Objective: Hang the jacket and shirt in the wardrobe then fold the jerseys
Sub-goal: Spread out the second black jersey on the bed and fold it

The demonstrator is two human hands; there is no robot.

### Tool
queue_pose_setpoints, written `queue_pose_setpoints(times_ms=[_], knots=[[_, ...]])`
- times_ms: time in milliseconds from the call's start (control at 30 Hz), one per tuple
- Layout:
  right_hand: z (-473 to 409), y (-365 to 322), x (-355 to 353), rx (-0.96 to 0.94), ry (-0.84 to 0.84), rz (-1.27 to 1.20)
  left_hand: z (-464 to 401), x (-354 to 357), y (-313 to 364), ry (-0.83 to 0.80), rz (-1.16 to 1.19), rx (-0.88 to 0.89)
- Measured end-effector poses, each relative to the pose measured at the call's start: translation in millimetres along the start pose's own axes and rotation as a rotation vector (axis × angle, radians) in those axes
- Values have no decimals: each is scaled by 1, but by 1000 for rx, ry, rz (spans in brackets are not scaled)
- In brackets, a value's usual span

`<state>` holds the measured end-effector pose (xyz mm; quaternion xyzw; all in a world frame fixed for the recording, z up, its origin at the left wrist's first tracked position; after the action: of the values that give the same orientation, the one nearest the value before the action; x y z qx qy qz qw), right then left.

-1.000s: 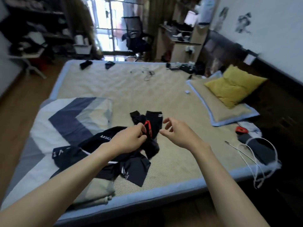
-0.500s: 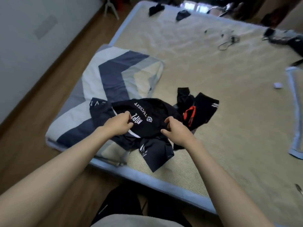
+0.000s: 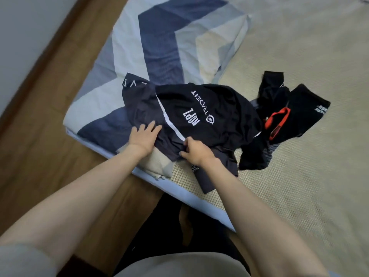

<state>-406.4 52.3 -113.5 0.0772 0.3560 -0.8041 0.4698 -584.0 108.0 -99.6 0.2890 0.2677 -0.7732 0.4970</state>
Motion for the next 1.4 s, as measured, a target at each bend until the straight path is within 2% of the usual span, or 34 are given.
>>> queue_pose_setpoints(times_ms=[100,200,333,533,600,700,767,900,1000,1100,1200,1300,1400], knots=[[-26,-12,37,-20,-78,47,-19,-2,-2,263,-130,161],[-35,-18,60,11,-31,135,-24,1,0,389,-167,339],[-39,-20,71,90,0,199,-21,-1,-11,383,-206,403],[-25,-23,81,152,25,82,-14,-2,-32,385,-221,439],[-19,-25,83,140,32,59,-10,-5,-37,341,-54,412],[-2,-29,66,135,143,-53,4,-29,-35,197,500,327],[14,-30,45,155,241,-222,22,-60,-19,134,784,340],[53,-39,-9,68,304,-598,69,-150,23,134,968,502],[105,-50,-68,-14,444,-711,104,-224,52,128,1034,632],[162,-55,-119,-45,605,-700,140,-293,84,117,1069,792],[214,-52,-156,-33,784,-793,176,-353,118,153,1005,955],[252,-50,-181,-52,895,-855,217,-404,150,220,875,1076],[296,-40,-206,-78,1028,-849,256,-448,171,379,642,1145]])
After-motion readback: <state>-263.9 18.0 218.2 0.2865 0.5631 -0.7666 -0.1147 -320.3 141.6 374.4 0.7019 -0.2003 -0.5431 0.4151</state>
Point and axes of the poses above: each hand's wrist, its own z-axis away from the middle knuckle, its own x-axis out of the palm, y = z × x, the point moved 8 cm from there along -z, towards the middle knuckle, and after that the axes turned 4 degrees about -y, right-handed, at the moved point
